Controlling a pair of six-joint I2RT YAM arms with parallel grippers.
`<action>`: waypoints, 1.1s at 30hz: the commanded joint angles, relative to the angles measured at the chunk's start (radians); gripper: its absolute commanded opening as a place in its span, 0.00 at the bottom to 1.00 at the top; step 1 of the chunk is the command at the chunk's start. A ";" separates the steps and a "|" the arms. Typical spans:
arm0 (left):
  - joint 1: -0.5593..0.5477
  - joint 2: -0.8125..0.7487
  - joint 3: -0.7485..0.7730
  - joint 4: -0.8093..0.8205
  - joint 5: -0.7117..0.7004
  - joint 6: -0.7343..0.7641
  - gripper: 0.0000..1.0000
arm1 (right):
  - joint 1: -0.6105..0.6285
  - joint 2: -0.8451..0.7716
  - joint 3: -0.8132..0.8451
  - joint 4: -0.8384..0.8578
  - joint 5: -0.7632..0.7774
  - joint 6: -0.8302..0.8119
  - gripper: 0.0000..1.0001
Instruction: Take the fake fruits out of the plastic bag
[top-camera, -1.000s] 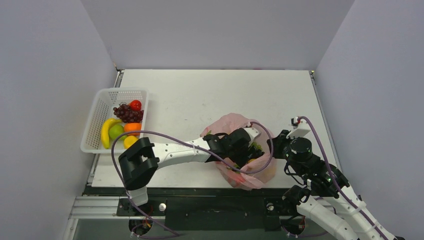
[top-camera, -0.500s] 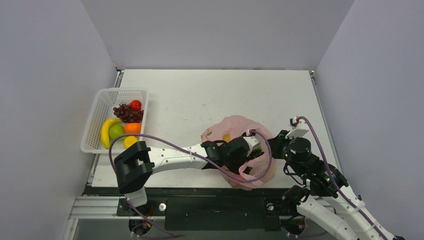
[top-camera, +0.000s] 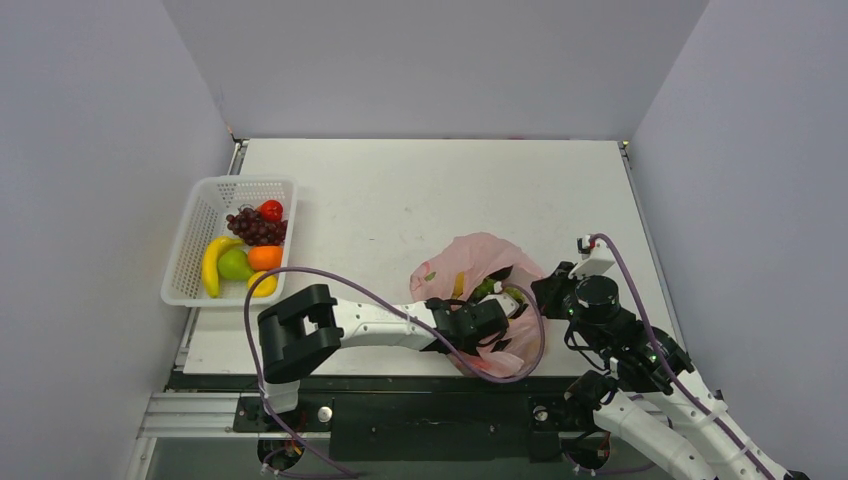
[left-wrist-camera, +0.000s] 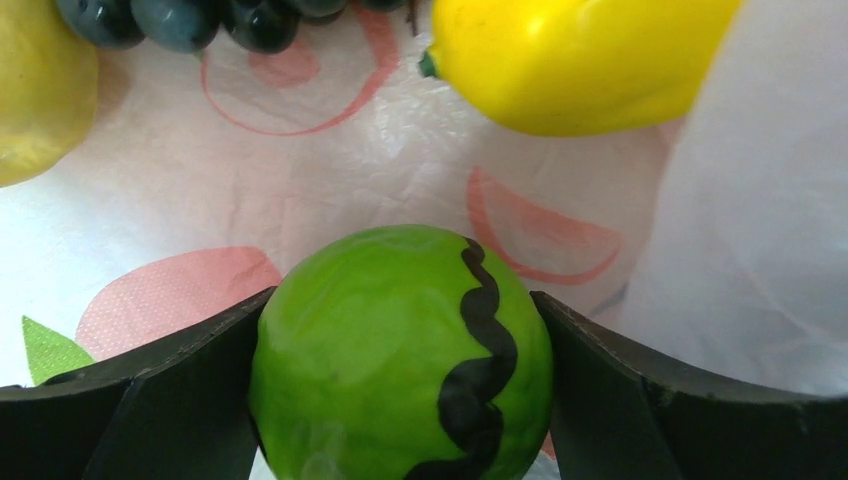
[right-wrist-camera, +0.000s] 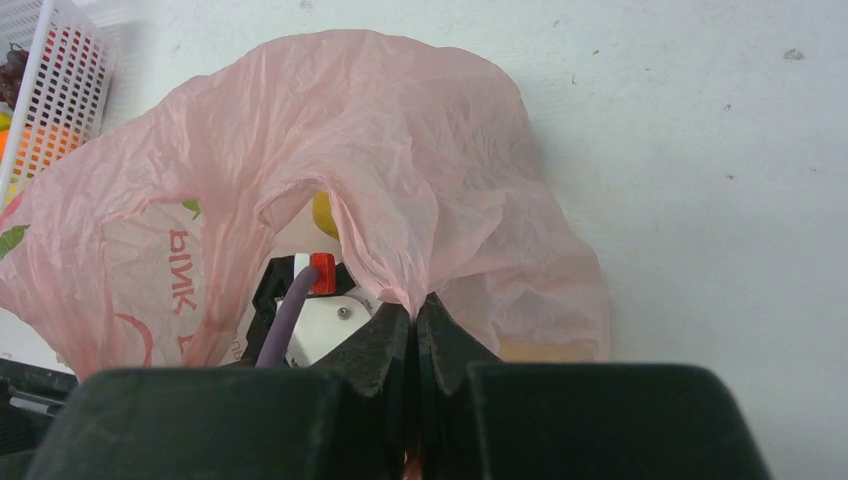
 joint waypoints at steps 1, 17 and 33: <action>-0.004 0.022 0.026 -0.046 -0.070 -0.005 0.84 | 0.001 0.010 0.005 0.047 -0.010 0.011 0.00; 0.025 -0.283 -0.039 0.167 -0.047 -0.007 0.19 | 0.001 0.002 -0.012 0.050 -0.005 0.018 0.00; 0.197 -0.783 -0.305 0.518 0.219 -0.086 0.00 | 0.001 -0.004 -0.016 0.043 0.023 0.008 0.00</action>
